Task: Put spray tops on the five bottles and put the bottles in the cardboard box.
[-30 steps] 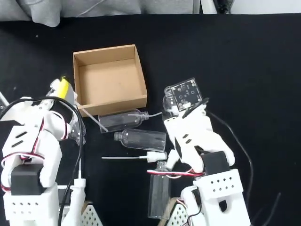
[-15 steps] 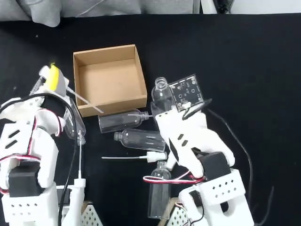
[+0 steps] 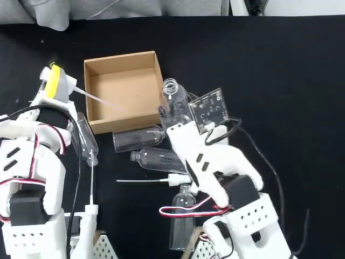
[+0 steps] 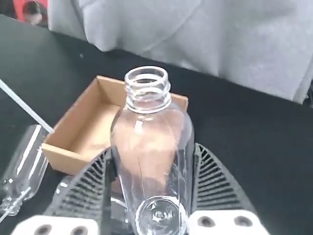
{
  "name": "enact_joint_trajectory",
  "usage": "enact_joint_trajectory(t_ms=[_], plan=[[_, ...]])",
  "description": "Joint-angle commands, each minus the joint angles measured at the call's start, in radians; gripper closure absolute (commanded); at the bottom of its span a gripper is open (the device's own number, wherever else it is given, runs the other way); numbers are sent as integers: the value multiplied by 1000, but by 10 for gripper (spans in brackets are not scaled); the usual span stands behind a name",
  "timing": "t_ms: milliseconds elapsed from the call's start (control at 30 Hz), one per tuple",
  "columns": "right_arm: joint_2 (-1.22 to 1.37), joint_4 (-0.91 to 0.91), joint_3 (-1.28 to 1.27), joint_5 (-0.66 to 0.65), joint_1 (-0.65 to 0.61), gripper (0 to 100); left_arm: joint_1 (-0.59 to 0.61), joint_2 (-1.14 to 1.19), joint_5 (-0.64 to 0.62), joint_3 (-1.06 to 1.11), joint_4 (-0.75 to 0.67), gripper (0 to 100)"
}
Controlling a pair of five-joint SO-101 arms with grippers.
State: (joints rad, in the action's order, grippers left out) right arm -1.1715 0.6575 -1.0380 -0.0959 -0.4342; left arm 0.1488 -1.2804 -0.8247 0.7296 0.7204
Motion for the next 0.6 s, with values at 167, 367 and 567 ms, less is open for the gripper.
enact_joint_trajectory(t_ms=[167, 367, 567], plan=[[-16, -81, -45, -2, -83, 907, 130, -172, -104, -18, 15, 971], [-10, -81, -64, -2, -94, 907, 131, -264, -106, 30, 14, 971], [-12, -81, -102, -69, -121, 907, 131, -275, -106, 31, 21, 971]])
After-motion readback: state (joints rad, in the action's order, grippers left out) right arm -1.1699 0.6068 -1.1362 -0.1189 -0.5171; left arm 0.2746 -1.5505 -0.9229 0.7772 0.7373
